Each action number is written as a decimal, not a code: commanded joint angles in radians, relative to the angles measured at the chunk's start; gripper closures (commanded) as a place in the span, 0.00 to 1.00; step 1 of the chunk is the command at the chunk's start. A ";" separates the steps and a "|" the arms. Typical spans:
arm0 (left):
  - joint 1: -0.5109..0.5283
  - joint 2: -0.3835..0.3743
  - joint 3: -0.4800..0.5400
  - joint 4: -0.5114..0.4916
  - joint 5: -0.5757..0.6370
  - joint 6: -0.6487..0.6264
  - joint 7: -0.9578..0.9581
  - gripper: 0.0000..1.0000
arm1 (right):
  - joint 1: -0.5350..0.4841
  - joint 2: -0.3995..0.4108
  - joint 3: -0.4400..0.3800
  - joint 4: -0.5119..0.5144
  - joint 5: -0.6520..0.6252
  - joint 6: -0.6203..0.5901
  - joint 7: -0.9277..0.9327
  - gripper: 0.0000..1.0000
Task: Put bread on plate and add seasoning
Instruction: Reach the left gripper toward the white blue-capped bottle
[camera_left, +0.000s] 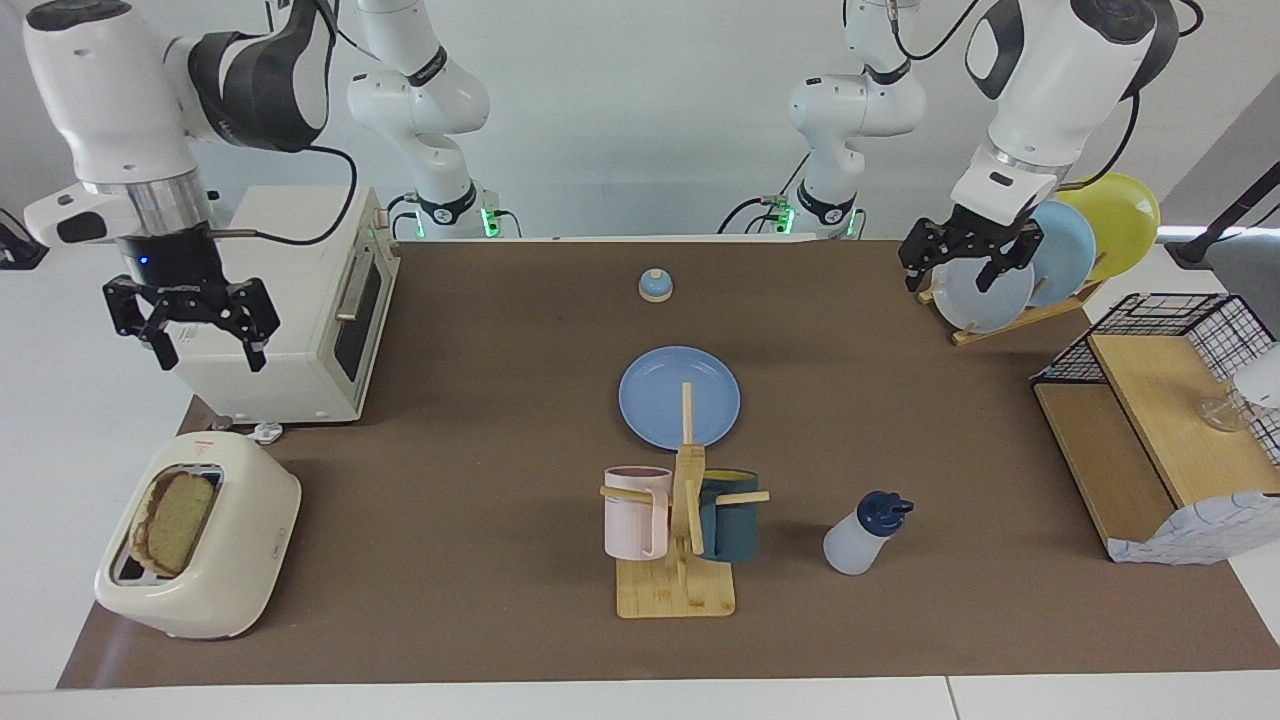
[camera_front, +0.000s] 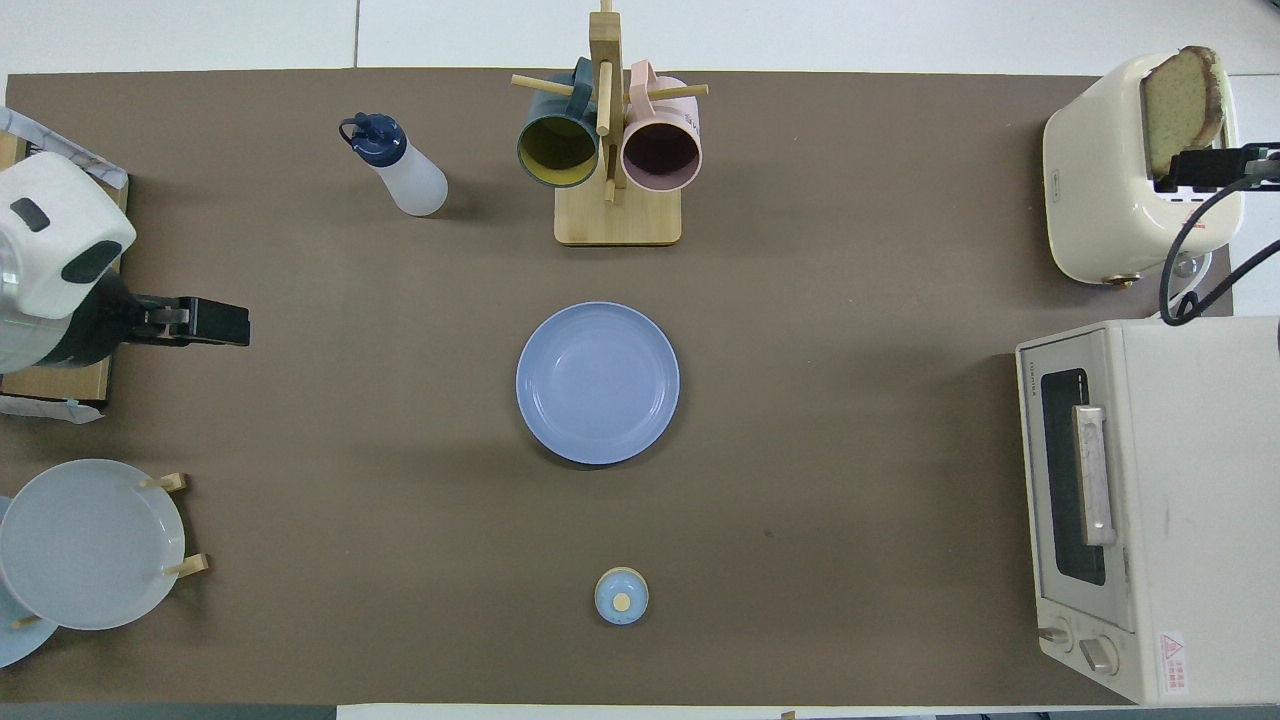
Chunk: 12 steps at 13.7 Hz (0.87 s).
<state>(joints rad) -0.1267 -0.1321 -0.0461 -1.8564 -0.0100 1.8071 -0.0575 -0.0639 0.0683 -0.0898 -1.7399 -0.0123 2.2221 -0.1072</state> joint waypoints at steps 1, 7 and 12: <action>-0.037 -0.102 0.006 -0.186 0.008 0.191 0.002 0.00 | -0.040 0.105 0.004 0.022 0.015 0.126 0.007 0.00; -0.097 -0.118 0.008 -0.406 0.008 0.551 -0.004 0.00 | -0.062 0.234 0.004 0.065 0.023 0.273 0.015 0.05; -0.105 -0.055 0.008 -0.497 0.008 0.832 -0.040 0.00 | -0.070 0.291 0.012 0.094 0.008 0.326 -0.028 0.20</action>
<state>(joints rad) -0.2147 -0.2097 -0.0477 -2.3219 -0.0100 2.5368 -0.0658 -0.1195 0.3335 -0.0858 -1.6751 -0.0123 2.5341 -0.1077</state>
